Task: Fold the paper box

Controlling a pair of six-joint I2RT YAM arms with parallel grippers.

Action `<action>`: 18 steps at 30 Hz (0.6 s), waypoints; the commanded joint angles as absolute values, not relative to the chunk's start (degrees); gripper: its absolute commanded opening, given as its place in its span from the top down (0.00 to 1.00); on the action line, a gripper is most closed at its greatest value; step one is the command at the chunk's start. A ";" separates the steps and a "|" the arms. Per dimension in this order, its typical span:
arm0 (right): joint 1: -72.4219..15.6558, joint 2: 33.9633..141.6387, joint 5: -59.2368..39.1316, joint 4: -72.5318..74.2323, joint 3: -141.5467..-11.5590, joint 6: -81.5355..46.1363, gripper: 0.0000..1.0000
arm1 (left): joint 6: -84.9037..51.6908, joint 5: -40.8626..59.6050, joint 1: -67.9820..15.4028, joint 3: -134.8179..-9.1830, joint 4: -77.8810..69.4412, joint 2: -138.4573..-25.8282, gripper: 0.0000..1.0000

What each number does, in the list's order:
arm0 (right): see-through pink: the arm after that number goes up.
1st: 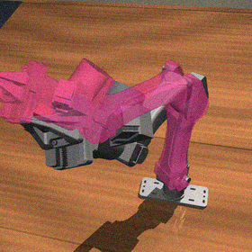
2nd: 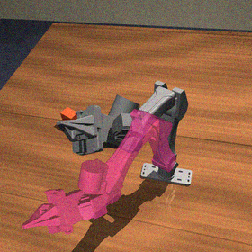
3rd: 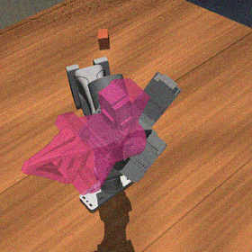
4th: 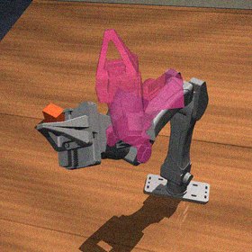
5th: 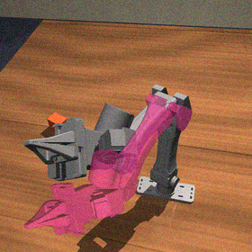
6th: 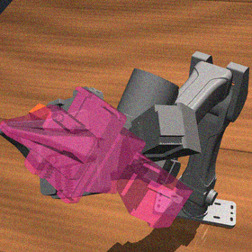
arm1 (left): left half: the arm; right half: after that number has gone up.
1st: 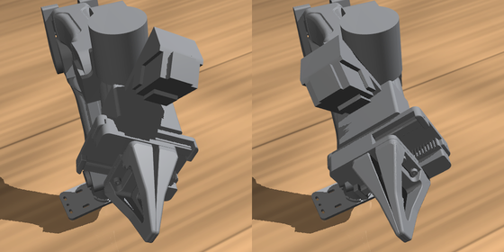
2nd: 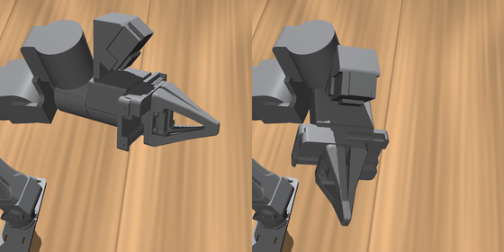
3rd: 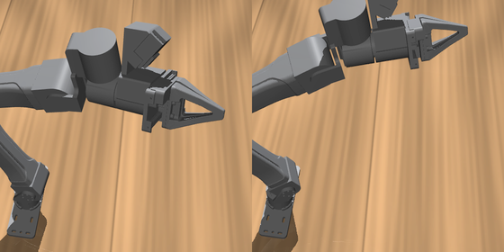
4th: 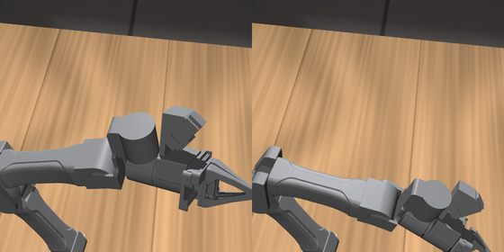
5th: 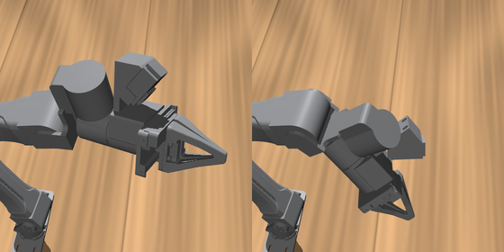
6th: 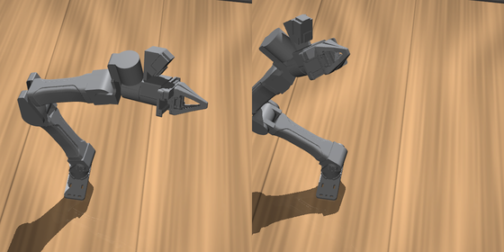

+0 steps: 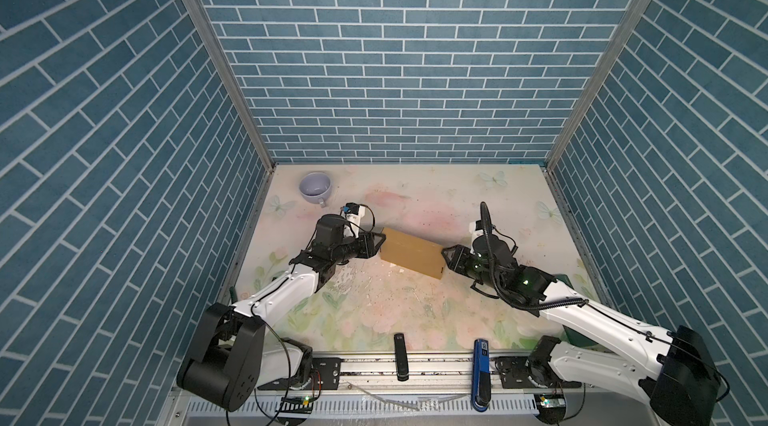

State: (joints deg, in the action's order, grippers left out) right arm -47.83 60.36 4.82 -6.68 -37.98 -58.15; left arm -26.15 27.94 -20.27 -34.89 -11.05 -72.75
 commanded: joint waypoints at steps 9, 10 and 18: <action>-47.64 60.16 3.63 -2.10 -33.17 -61.67 0.69 | -25.49 23.91 -20.98 -33.20 -3.45 -74.45 0.51; -47.63 60.23 3.75 -1.54 -32.56 -61.93 0.70 | -25.42 23.95 -21.04 -33.30 -3.38 -74.53 0.51; -47.60 61.09 3.86 2.20 -28.25 -63.49 0.78 | -25.40 23.38 -21.29 -33.24 -2.47 -74.53 0.51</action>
